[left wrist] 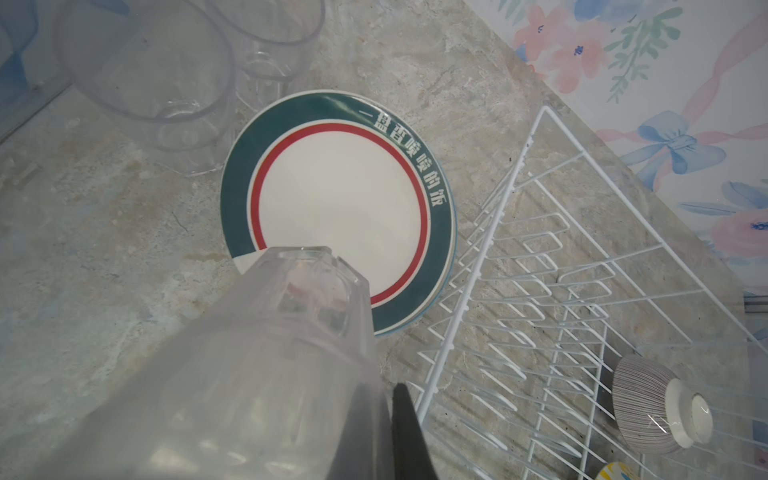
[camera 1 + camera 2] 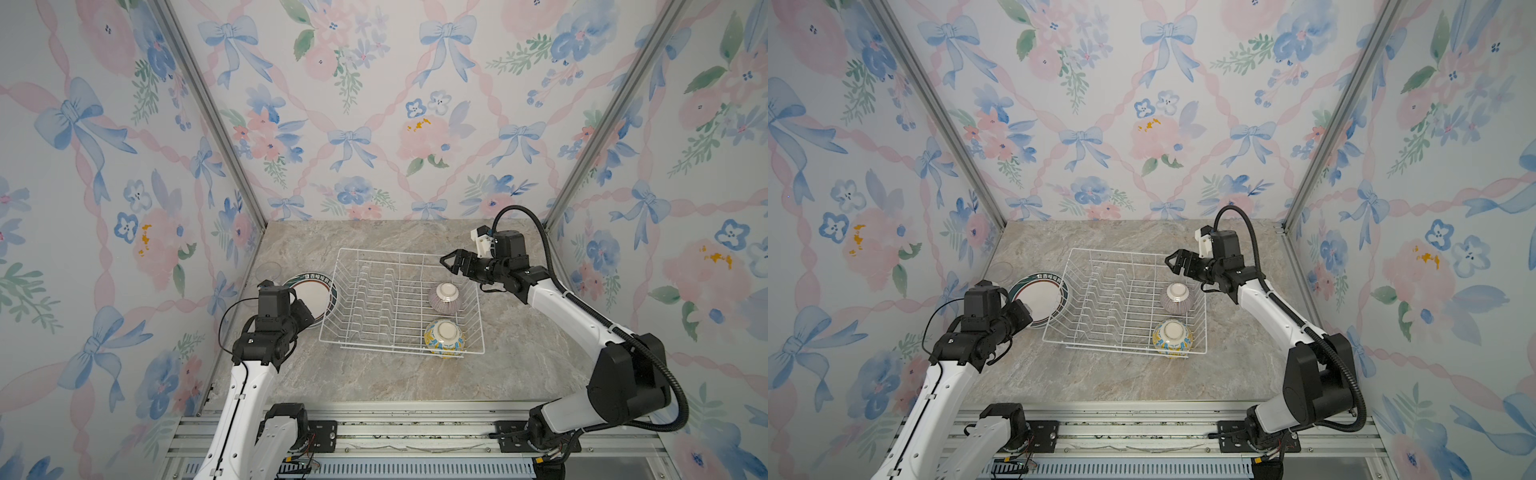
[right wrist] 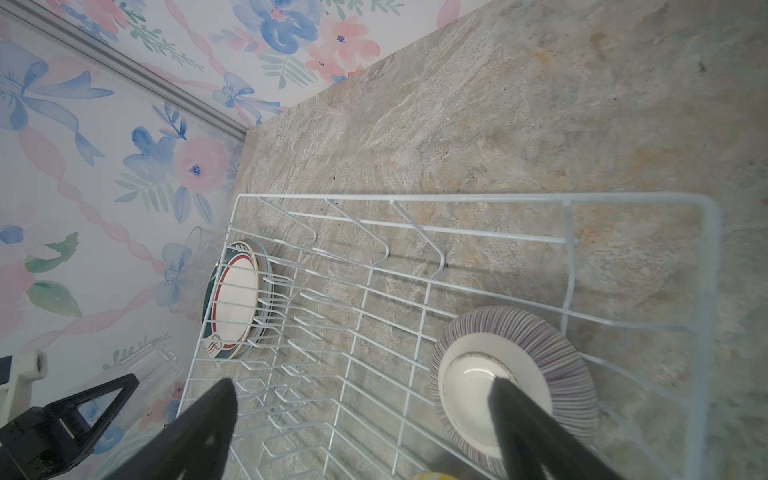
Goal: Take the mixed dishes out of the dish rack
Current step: 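Carry the clear cup with the left gripper toward the plates while the right withdraws, then lower the clear cup beside the other cups and open the left gripper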
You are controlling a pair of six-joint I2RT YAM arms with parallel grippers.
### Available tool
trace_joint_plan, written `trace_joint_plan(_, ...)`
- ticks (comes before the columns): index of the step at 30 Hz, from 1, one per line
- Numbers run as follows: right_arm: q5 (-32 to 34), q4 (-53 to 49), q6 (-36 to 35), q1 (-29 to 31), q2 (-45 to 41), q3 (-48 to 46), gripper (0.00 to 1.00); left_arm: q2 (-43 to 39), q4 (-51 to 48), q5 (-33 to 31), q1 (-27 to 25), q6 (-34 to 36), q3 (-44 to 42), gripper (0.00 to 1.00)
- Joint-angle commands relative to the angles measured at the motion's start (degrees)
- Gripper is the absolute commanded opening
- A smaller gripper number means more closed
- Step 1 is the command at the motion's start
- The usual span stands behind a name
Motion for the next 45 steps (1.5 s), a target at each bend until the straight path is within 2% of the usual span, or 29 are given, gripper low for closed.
trace_joint_plan(1, -1.98, 1.96, 0.96, -1.02, 0.05, -1.62, 0.96, 0.67, -0.65, -0.52, 3.28, 1.89, -0.53, 0.0)
trace_joint_plan(9, -2.38, 2.51, 1.14, -1.53, -0.9, -3.02, 0.97, 3.74, -0.51, 2.41, 11.71, 6.12, -2.32, 0.0)
trace_joint_plan(17, -2.66, 2.56, 1.15, -1.94, -1.36, -3.47, 0.96, 6.87, -0.02, 4.6, 17.49, 7.77, -1.41, 0.0)
trace_joint_plan(23, -2.91, 2.61, 1.63, -2.66, -1.61, -3.81, 0.97, 12.23, 1.52, 6.43, 21.62, 9.52, 0.43, 0.0)
trace_joint_plan(30, -3.24, 2.91, 2.01, -3.46, -1.73, -4.18, 0.97, 18.97, 1.79, 4.82, 23.59, 12.22, 4.14, 0.0)
trace_joint_plan(43, -3.96, 3.27, 2.59, -4.34, -0.66, -4.13, 0.97, 25.37, 1.56, 4.65, 24.5, 15.52, 7.38, 0.0)
trace_joint_plan(45, -3.96, 3.27, 2.6, -4.36, -0.57, -4.17, 0.97, 26.3, 1.61, 5.2, 24.55, 15.71, 7.38, 0.02)
